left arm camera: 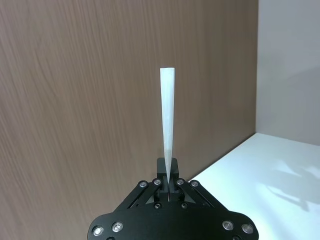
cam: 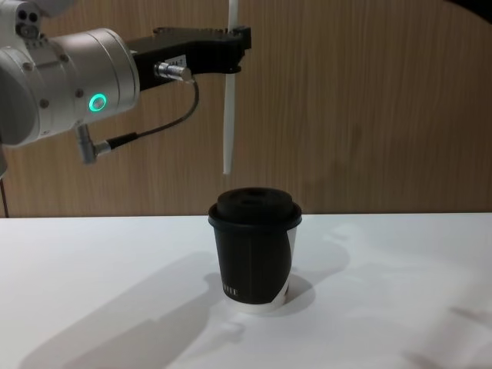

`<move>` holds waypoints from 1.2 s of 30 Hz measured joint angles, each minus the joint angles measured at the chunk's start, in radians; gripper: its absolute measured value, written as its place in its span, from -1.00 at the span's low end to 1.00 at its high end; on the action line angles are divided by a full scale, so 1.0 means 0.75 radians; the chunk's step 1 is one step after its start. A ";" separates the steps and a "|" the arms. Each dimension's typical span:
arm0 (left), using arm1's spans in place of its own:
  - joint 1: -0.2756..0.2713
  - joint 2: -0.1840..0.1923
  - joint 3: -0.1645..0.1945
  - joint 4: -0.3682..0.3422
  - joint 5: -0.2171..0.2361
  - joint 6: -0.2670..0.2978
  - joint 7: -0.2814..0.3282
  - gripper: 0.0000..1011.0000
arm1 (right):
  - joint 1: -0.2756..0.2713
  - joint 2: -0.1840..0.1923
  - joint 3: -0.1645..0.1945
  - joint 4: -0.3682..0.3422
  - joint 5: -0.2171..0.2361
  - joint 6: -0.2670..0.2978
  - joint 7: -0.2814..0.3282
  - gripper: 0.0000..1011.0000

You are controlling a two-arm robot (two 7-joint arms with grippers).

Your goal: Pick up the straw with one hand, pass it to the other hand, and insert it into the cup.

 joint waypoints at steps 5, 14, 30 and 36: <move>0.000 -0.010 -0.009 0.008 -0.027 0.009 -0.026 -1.00 | 0.000 0.000 0.000 0.000 0.000 0.000 0.000 0.98; -0.008 -0.033 -0.022 0.033 -0.064 0.023 -0.067 -0.99 | 0.000 0.000 0.000 0.000 0.000 0.000 0.000 0.98; -0.030 -0.075 -0.033 0.095 -0.094 0.044 -0.119 -0.99 | 0.000 0.000 0.000 0.000 0.000 0.000 0.000 0.98; -0.037 -0.088 -0.037 0.114 -0.106 0.052 -0.139 -0.99 | 0.000 0.000 0.000 0.000 0.000 0.000 0.000 0.98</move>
